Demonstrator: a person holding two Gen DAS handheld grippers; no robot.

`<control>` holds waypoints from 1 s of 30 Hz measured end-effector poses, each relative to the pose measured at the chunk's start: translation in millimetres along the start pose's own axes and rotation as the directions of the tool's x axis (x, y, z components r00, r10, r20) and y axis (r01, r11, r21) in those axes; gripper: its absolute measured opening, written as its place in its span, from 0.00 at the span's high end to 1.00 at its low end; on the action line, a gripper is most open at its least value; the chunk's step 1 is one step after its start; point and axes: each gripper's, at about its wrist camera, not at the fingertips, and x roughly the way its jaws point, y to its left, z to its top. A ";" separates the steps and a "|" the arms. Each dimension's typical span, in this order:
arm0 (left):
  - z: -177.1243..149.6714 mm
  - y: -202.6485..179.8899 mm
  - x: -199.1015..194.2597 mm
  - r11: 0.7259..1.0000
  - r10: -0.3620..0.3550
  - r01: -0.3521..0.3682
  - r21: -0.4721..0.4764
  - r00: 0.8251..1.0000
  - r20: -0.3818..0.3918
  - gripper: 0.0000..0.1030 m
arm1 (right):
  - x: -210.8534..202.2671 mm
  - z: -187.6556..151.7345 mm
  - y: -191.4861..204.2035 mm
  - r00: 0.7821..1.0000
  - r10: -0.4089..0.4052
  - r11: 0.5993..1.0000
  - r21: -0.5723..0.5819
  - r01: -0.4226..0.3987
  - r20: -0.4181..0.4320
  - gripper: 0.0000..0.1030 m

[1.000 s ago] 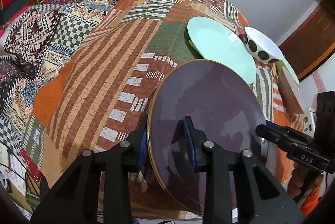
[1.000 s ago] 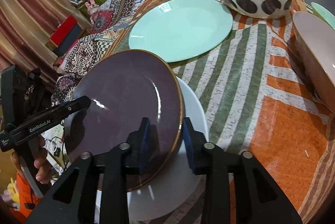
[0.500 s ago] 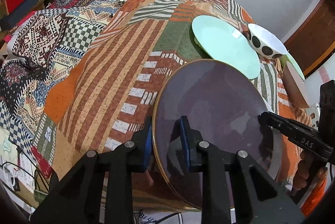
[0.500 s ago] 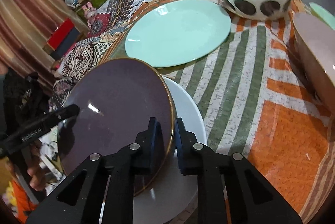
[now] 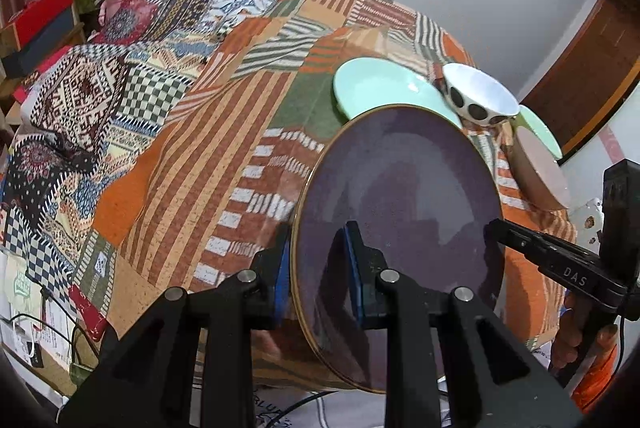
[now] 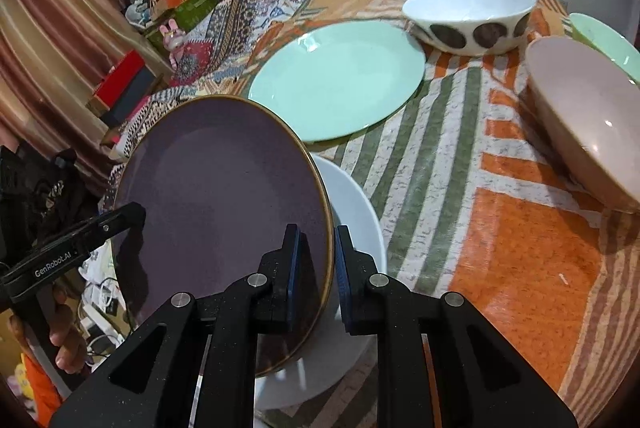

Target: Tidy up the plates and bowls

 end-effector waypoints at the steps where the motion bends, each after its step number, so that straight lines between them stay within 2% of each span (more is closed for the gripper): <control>1: 0.6 -3.4 -1.2 1.000 -0.003 0.003 0.005 1.000 0.004 0.77 | -3.6 -0.2 -1.4 1.000 0.000 1.000 0.005 0.000 0.009 0.85; 17: 1.1 -83.6 -19.8 0.986 -0.093 0.087 0.144 0.995 0.037 0.77 | -67.4 -14.8 -34.9 0.989 -0.054 0.995 0.089 0.042 0.139 0.85; 30: -10.8 -152.5 -14.3 0.954 -0.162 0.160 0.255 0.987 -0.011 0.77 | -114.2 -39.1 -80.3 0.971 -0.127 0.978 0.189 0.089 0.203 0.85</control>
